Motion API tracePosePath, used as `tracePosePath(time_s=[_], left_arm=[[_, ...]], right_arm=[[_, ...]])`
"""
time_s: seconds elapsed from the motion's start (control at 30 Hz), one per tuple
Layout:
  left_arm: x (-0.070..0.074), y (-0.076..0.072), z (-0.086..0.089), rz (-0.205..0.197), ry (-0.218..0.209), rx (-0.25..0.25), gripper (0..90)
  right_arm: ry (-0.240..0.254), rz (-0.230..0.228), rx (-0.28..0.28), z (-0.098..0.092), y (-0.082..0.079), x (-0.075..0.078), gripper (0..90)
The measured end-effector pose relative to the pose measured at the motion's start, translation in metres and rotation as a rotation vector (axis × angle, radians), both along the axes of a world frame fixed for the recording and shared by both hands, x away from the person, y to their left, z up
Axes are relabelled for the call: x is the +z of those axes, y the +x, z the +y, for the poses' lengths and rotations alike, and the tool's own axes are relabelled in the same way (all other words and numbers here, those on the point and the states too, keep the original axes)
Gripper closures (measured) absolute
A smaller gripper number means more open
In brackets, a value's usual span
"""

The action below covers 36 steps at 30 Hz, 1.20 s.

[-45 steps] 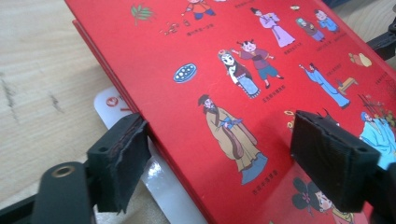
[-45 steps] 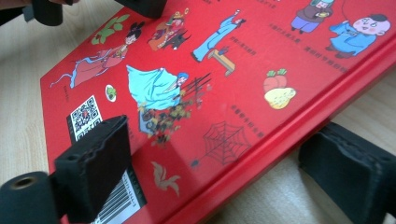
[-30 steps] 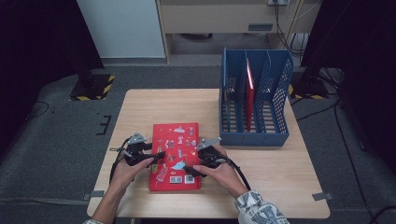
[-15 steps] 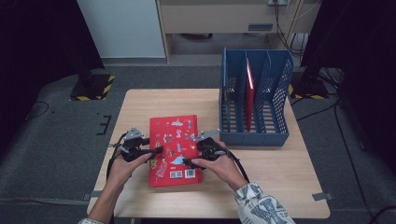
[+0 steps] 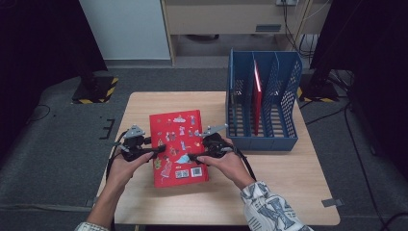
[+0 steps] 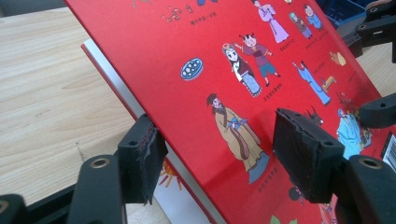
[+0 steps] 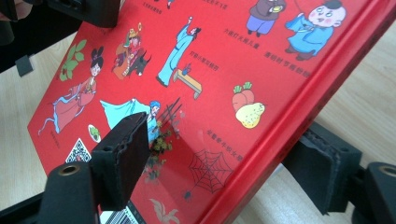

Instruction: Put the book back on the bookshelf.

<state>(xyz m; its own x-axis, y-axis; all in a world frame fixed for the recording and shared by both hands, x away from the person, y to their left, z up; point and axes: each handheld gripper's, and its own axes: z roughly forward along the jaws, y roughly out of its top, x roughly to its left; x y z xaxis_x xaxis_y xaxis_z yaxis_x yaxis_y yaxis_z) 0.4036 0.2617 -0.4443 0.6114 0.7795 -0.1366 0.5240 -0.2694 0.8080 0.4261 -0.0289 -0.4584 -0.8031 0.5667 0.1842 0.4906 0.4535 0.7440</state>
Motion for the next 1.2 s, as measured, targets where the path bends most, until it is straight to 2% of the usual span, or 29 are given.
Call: tracePosePath(time_s=[0.2, 0.37, 0.63, 0.83, 1.13, 1.2], left_arm=[[0.004, 0.001, 0.0, -0.004, 0.007, 0.004, 36.3], [0.01, 0.002, -0.002, -0.018, 0.028, 0.008, 38.6], [0.012, 0.003, -0.005, -0.016, 0.051, 0.01, 40.1], [0.017, 0.004, -0.004, -0.024, 0.047, 0.014, 42.3], [0.023, 0.01, -0.001, -0.043, 0.052, 0.018, 43.1], [0.023, 0.011, 0.001, -0.042, 0.053, 0.018, 44.1]], right_arm=[[0.014, -0.016, -0.004, -0.001, 0.002, 0.003, 28.5], [0.014, -0.01, -0.018, -0.002, 0.003, 0.004, 29.9], [0.01, -0.022, -0.039, -0.005, 0.005, 0.007, 34.0], [0.027, -0.016, -0.046, -0.006, 0.007, 0.008, 34.7], [0.016, -0.03, -0.046, -0.001, 0.016, 0.015, 35.3], [0.025, -0.03, -0.05, -0.001, 0.018, 0.015, 36.2]])
